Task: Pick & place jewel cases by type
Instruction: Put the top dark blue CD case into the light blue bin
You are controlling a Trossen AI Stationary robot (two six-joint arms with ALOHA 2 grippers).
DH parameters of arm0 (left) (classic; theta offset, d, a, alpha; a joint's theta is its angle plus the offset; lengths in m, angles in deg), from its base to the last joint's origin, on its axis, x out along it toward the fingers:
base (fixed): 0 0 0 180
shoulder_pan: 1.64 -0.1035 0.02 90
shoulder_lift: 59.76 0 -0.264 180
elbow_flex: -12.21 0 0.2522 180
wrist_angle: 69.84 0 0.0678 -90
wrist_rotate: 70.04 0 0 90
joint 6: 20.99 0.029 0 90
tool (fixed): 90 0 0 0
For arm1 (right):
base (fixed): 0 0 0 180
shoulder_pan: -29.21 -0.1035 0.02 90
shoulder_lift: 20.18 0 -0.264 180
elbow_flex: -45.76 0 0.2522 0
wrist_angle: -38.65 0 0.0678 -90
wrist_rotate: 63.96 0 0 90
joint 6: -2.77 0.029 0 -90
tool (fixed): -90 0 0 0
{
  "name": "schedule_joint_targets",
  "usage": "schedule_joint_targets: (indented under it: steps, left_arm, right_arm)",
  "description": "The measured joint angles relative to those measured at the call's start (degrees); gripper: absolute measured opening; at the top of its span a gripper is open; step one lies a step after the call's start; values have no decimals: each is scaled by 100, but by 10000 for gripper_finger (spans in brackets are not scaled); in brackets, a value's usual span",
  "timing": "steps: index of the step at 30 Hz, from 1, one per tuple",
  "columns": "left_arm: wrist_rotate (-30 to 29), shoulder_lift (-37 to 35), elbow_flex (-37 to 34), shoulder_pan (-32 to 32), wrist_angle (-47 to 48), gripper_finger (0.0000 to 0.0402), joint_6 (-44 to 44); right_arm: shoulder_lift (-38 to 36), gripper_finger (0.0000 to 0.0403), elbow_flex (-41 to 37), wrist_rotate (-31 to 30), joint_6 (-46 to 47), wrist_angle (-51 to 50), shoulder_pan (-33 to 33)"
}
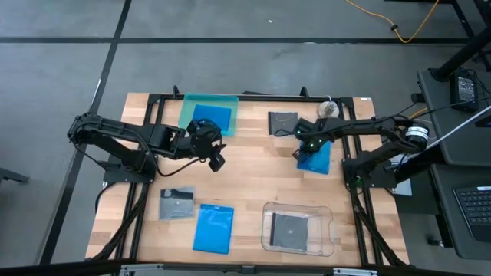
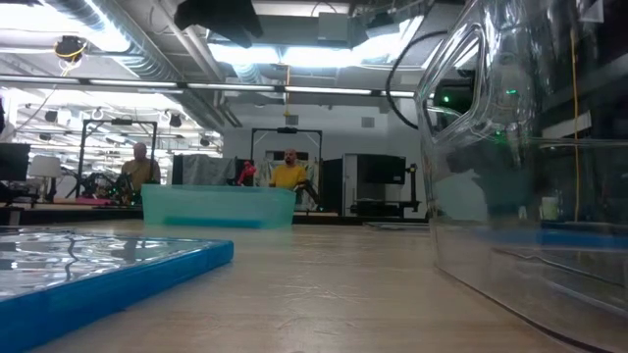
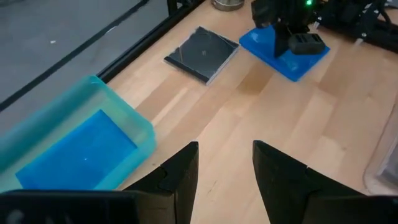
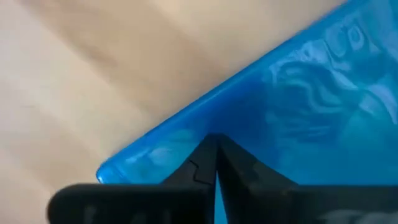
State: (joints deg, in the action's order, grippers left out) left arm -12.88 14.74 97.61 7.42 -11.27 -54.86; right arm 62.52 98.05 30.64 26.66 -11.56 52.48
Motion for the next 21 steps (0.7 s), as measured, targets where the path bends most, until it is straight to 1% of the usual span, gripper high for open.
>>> schedule_joint_targets:
  steps: [3, 6, 10, 12, 16, 21]
  left_arm:
    - [8, 0, 0, -35, 0, 143, 118]
    - [0, 0, 0, -89, 0, 143, 166]
    - [0, 0, 0, -163, 2, 143, 178]
    - [-4, 0, 0, -198, 2, 143, 245]
    - [-1, 0, 1, -258, 0, 143, 318]
    - [36, 0, 2, -335, 0, 143, 318]
  right_arm:
    - [17, 6, -1, 338, 266, 476, -339]
    - [190, 7, -1, 459, 660, 1044, -702]
    - [722, 9, 48, 813, 1098, 1905, -1228]
    - [1084, 6, 222, 964, 1209, 2137, -1490]
    - [1824, 5, 973, 1012, 1152, 2217, -1904]
    - [2584, 9, 2214, 1010, 622, 2000, -2103]
